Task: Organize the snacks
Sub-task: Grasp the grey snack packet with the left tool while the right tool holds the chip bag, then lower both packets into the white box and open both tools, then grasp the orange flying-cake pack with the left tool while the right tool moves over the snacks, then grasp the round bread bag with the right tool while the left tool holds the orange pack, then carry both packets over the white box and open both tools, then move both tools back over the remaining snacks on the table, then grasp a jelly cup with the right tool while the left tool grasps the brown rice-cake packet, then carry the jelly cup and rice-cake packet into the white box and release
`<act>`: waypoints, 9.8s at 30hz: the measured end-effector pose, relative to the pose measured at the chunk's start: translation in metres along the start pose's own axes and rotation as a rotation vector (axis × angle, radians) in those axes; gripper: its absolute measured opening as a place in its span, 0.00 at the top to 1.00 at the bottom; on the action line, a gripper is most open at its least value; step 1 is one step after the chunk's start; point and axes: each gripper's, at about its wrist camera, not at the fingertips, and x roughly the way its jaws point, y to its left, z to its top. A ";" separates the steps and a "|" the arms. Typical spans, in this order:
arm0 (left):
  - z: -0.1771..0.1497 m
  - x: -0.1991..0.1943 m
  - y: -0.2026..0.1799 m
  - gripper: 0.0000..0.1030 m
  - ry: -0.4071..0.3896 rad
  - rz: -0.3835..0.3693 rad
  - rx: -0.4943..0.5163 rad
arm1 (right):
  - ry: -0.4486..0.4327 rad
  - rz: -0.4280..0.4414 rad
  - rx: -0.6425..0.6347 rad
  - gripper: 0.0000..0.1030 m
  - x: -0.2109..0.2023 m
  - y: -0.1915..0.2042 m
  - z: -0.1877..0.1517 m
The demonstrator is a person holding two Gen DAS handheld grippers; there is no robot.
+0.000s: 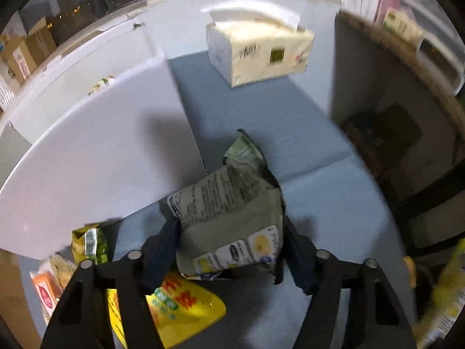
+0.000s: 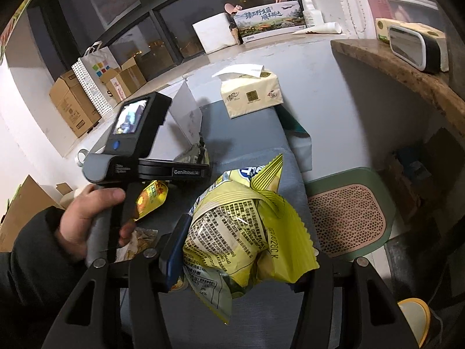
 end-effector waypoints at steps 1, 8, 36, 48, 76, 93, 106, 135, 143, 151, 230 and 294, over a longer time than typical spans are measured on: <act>-0.001 -0.009 0.002 0.33 -0.022 -0.011 0.001 | 0.000 0.002 -0.002 0.43 0.000 0.001 0.000; -0.018 -0.096 0.023 0.34 -0.203 -0.105 0.018 | -0.010 0.013 -0.028 0.43 0.000 0.013 0.006; 0.048 -0.152 0.241 0.31 -0.486 0.051 -0.172 | -0.008 0.122 -0.324 0.43 0.150 0.205 0.208; 0.025 -0.120 0.263 0.00 -0.418 0.054 -0.187 | 0.041 0.040 -0.273 0.00 0.193 0.185 0.221; -0.171 -0.141 0.209 0.00 -0.232 -0.065 -0.349 | 0.002 0.135 -0.309 0.00 0.034 0.144 0.029; -0.144 -0.033 0.166 0.00 -0.045 0.139 -0.307 | 0.017 0.109 -0.252 0.00 0.028 0.127 0.002; -0.154 -0.047 0.158 0.38 -0.086 0.056 -0.268 | 0.061 0.104 -0.265 0.00 0.038 0.134 -0.004; -0.178 -0.184 0.195 0.37 -0.333 0.092 -0.260 | 0.347 0.131 -0.703 0.16 0.147 0.192 -0.070; -0.175 -0.184 0.187 0.37 -0.337 0.076 -0.234 | 0.317 0.152 -0.644 0.21 0.124 0.187 -0.068; -0.152 -0.197 0.183 0.37 -0.371 0.060 -0.204 | 0.161 0.192 -0.580 0.21 0.054 0.195 -0.017; -0.177 -0.156 0.207 0.00 -0.253 -0.011 -0.191 | 0.213 -0.023 -0.321 0.51 0.074 0.100 -0.065; 0.018 -0.142 0.253 0.49 -0.381 0.014 -0.233 | -0.003 0.138 -0.344 0.51 0.160 0.231 0.196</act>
